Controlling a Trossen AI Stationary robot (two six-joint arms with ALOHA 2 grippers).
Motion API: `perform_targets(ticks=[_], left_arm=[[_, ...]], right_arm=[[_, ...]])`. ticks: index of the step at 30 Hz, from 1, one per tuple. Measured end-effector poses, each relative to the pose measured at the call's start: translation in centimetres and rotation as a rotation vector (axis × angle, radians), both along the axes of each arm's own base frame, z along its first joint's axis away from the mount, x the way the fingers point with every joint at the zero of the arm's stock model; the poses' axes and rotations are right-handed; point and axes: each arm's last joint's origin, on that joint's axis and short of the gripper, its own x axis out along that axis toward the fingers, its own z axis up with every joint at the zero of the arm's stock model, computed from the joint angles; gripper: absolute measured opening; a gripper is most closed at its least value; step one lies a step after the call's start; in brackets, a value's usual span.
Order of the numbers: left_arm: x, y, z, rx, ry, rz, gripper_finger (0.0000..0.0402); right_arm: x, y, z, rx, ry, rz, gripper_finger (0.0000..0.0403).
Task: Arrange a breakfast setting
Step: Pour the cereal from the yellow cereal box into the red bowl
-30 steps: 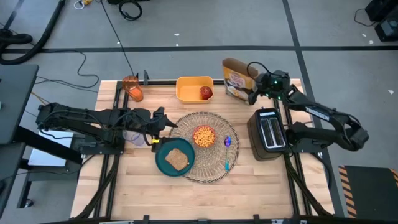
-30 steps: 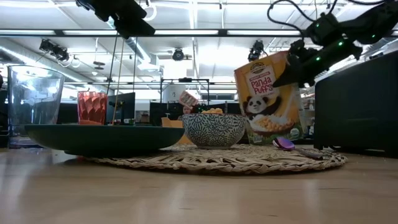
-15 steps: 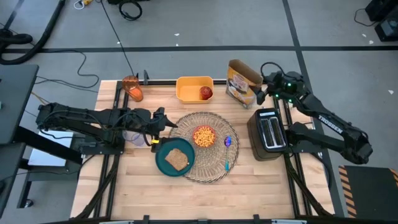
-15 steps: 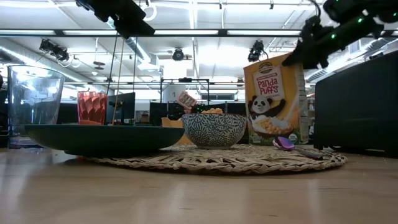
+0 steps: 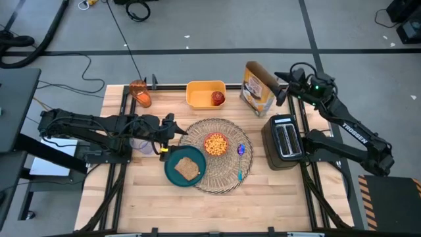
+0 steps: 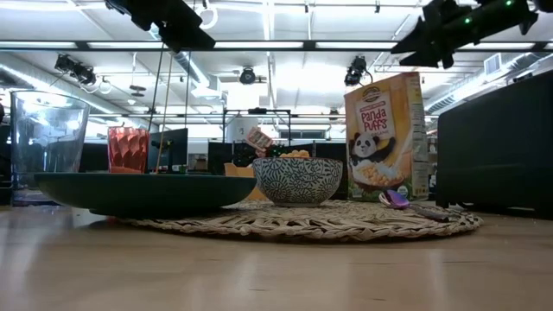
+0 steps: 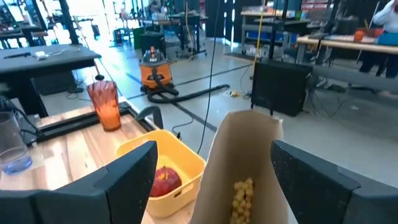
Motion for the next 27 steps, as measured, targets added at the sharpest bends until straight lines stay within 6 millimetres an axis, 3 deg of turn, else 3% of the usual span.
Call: perform_targets(ticks=[8, 15, 20, 27], left_arm=[[0.0, -0.5, 0.0, -0.042, 0.001, 0.0, 0.0274], [-0.3, -4.6, 0.4, -0.073, -0.044, -0.107, 0.0274], [0.0, -6.7, -2.1, -0.086, 0.115, -0.052, 0.0274], [2.4, -7.2, -5.5, -0.085, 0.253, 0.0, 0.0274]], right_arm=[[0.0, 0.1, 1.3, -0.092, -0.091, 0.016, 0.032], [0.5, 3.1, 5.5, -0.29, -0.46, 0.394, 0.0314], [1.5, 4.5, 5.7, -0.303, -0.489, 0.512, 0.0311], [4.6, 6.3, 4.8, -0.304, -0.447, 0.613, 0.0305]])
